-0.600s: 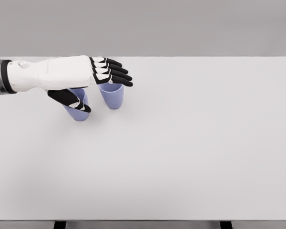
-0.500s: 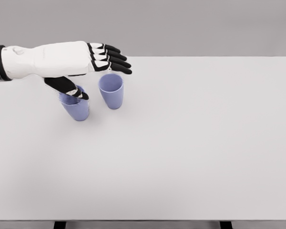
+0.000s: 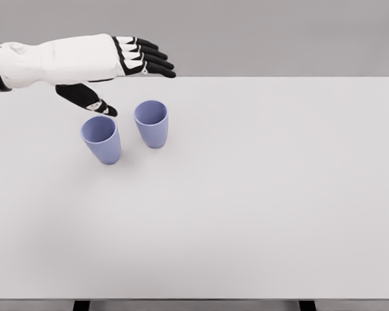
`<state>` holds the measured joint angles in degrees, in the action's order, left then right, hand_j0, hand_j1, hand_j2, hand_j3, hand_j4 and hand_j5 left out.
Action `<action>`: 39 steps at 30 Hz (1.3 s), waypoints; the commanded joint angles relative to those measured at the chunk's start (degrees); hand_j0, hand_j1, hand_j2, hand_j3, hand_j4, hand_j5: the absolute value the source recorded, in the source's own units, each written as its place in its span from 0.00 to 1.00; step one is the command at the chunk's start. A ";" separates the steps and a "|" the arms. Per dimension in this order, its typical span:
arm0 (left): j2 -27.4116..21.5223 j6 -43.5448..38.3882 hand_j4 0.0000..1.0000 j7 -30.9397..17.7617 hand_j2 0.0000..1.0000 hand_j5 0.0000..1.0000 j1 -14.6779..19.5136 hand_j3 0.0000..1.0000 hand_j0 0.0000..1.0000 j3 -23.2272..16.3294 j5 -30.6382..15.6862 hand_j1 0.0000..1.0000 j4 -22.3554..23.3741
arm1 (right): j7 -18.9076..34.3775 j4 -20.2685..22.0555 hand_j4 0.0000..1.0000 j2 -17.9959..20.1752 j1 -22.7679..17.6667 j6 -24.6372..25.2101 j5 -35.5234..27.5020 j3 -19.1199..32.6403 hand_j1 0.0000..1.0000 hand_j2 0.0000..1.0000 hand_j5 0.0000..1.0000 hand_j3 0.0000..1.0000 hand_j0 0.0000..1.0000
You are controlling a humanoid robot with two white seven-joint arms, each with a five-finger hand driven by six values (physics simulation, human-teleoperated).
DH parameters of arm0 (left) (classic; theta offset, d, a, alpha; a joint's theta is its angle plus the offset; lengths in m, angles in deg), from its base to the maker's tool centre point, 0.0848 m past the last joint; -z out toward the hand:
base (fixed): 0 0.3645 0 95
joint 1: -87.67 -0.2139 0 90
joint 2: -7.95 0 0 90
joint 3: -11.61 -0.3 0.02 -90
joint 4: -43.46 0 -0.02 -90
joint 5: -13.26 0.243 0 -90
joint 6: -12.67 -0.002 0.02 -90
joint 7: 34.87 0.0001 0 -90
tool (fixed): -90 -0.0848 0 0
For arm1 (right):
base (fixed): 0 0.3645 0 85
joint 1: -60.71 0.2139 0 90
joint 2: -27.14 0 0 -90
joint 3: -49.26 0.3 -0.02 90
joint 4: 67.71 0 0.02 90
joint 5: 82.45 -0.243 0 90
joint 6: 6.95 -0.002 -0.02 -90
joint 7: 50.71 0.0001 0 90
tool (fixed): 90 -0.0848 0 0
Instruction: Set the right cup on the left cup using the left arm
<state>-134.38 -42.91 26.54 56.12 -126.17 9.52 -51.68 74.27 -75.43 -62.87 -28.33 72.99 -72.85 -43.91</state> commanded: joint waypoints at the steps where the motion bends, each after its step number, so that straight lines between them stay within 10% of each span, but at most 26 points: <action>1: -1.20 -7.07 1.00 -2.43 1.00 1.00 0.09 1.00 1.00 0.06 -1.35 1.00 -1.89 | 0.03 -0.01 1.00 0.00 0.00 -0.05 0.07 0.00 1.00 1.00 1.00 1.00 1.00; 6: 5.56 -20.88 1.00 -6.41 1.00 1.00 0.53 1.00 1.00 -2.05 -2.41 1.00 -0.84 | 0.03 -0.01 1.00 0.00 0.00 -0.05 0.07 0.00 1.00 1.00 1.00 1.00 1.00; 13: 11.80 -13.23 1.00 -6.04 1.00 1.00 4.66 1.00 1.00 -10.14 -1.35 1.00 15.16 | 0.03 -0.01 1.00 0.00 0.00 -0.05 0.07 0.00 1.00 1.00 1.00 1.00 1.00; 39: 15.76 -13.41 1.00 -3.49 1.00 1.00 4.22 1.00 1.00 -13.83 3.22 1.00 25.36 | 0.03 -0.01 1.00 0.00 0.00 -0.05 0.07 0.00 1.00 1.00 1.00 1.00 1.00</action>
<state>-118.68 -56.24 23.02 60.34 -140.08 12.89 -26.43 74.27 -75.43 -62.87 -28.33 72.99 -72.85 -43.91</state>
